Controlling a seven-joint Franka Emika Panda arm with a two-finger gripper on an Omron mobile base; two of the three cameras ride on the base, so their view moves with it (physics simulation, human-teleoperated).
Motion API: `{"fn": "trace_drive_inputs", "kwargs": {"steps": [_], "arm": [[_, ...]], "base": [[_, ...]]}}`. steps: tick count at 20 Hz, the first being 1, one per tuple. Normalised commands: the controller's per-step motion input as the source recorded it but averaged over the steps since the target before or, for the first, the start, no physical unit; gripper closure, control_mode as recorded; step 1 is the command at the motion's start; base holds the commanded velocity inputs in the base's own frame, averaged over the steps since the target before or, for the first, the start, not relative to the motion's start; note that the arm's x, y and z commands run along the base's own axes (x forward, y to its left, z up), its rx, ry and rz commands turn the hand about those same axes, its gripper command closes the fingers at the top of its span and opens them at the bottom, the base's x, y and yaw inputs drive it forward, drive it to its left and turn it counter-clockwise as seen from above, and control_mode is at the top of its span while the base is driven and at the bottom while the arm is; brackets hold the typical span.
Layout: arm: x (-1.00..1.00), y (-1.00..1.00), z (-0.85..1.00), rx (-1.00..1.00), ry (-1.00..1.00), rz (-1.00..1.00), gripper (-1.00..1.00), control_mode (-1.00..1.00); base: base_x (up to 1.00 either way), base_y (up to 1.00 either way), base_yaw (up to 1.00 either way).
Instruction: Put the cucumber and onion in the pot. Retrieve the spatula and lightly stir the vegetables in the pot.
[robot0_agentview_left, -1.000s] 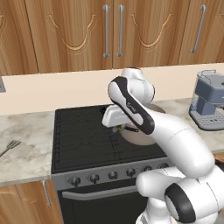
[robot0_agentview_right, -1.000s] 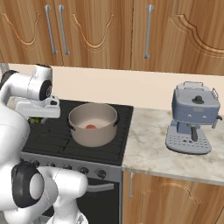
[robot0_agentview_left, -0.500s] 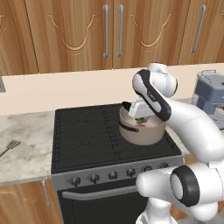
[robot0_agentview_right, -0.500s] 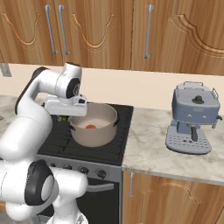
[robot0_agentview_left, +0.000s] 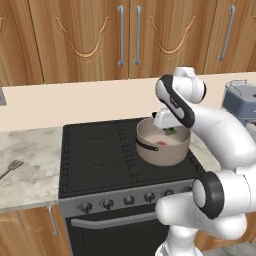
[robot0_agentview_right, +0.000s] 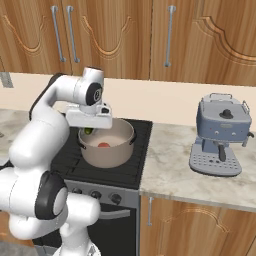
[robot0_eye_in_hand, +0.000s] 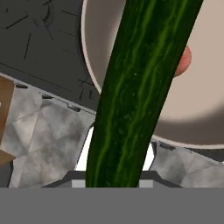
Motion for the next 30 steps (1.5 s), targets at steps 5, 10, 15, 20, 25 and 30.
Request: {"fn": "trace_drive_inputs", "kwargs": {"steps": [5,10,15,20,25,30], "arm": [[0.35,0.0,-0.14,-0.01,0.0,-0.04,1.0,-1.0],[0.42,-0.02,-0.21,0.0,0.0,0.0,1.0,-1.0],[0.43,-0.12,-0.22,0.0,0.0,-0.02,1.0,-1.0],[0.24,-0.14,-0.39,0.0,0.01,-0.03,1.0,-1.0],[0.0,-0.03,-0.25,0.0,0.03,-0.01,1.0,-1.0],[0.0,0.0,-0.37,0.0,0.02,0.0,1.0,-1.0]], "base": [[0.0,0.0,0.0],[0.0,0.0,0.0],[0.0,0.0,0.0],[0.0,0.0,0.0],[0.0,0.0,0.0],[0.0,0.0,0.0]]}}
